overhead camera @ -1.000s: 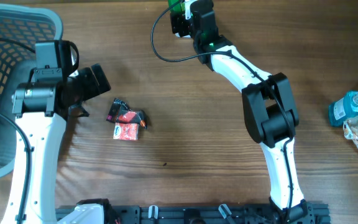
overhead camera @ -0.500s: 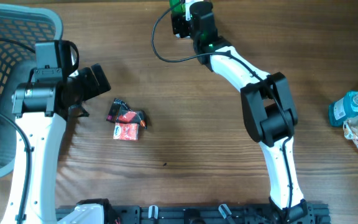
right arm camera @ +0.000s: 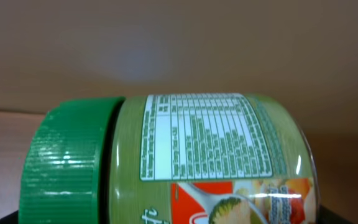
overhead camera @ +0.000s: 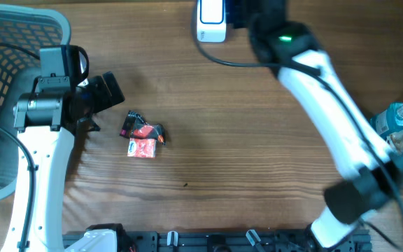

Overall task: Scan the item barcode
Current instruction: 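Carry the jar right and set it at the table's right edge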

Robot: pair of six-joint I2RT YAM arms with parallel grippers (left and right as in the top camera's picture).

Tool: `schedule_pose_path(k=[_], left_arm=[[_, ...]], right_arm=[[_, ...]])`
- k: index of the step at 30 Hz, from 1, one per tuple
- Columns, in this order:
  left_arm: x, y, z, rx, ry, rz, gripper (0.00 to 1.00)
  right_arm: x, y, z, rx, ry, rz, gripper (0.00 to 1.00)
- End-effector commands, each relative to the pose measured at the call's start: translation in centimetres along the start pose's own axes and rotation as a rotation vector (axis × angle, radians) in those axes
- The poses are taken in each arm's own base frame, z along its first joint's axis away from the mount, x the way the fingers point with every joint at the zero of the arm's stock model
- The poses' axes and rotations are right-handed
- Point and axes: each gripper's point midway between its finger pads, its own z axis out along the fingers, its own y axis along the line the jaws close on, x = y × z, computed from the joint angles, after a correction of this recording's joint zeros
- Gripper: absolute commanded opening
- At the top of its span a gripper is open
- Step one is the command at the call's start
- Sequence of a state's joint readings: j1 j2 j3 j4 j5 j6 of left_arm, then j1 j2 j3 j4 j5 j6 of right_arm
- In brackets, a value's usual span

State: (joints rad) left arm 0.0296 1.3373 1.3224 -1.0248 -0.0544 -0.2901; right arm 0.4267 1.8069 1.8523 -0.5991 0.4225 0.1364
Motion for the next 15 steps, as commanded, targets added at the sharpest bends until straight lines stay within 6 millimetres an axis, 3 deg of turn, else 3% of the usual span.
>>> schedule_pose_path(k=[1,4,7,15], left_arm=[[-0.5,0.2,-0.2,-0.005,-0.014,0.007,1.00],[-0.5,0.2,-0.2,-0.004,-0.015,0.007,1.00],[-0.5,0.2,-0.2,-0.005,-0.014,0.007,1.00],[-0.5,0.2,-0.2,-0.005,-0.014,0.007,1.00]], right_arm=[[0.9,-8.3,-3.7,0.212,0.060,0.277,0.82],[5.5,-13.6,-4.7,0.326,0.238,0.407,0.82],[9.6,-16.9,-4.0,0.384,0.381,0.458,0.82],[19.2,-24.6,1.6,0.549,0.493,0.605,0.82]])
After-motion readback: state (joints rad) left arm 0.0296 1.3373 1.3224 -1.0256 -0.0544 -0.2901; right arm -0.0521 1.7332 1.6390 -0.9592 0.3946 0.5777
